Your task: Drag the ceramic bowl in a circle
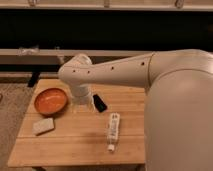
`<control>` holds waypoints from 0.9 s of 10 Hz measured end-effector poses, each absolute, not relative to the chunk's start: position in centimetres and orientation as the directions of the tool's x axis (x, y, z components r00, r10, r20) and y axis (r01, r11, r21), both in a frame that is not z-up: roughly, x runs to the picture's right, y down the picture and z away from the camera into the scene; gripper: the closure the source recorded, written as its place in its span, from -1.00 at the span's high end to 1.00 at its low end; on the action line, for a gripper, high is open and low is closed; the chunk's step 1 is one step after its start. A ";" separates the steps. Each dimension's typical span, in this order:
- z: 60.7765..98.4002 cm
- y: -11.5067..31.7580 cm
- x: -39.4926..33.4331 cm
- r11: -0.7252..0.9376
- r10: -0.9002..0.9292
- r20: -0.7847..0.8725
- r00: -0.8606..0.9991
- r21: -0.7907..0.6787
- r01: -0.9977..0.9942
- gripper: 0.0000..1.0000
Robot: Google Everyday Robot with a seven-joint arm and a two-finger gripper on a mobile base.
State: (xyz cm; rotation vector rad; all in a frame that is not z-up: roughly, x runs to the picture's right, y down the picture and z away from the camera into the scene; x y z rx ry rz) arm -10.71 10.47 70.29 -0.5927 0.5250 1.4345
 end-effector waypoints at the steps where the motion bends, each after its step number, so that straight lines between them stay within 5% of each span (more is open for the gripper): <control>1: 70.3 10.5 -10.7 0.042 0.750 -0.658 0.072 -0.061 -0.997 0.30; 5: 70.9 9.9 -10.6 0.058 0.764 -0.642 0.068 -0.037 -0.998 0.30; 9: 76.7 6.1 -14.5 0.069 0.789 -0.612 0.057 -0.004 -0.998 0.30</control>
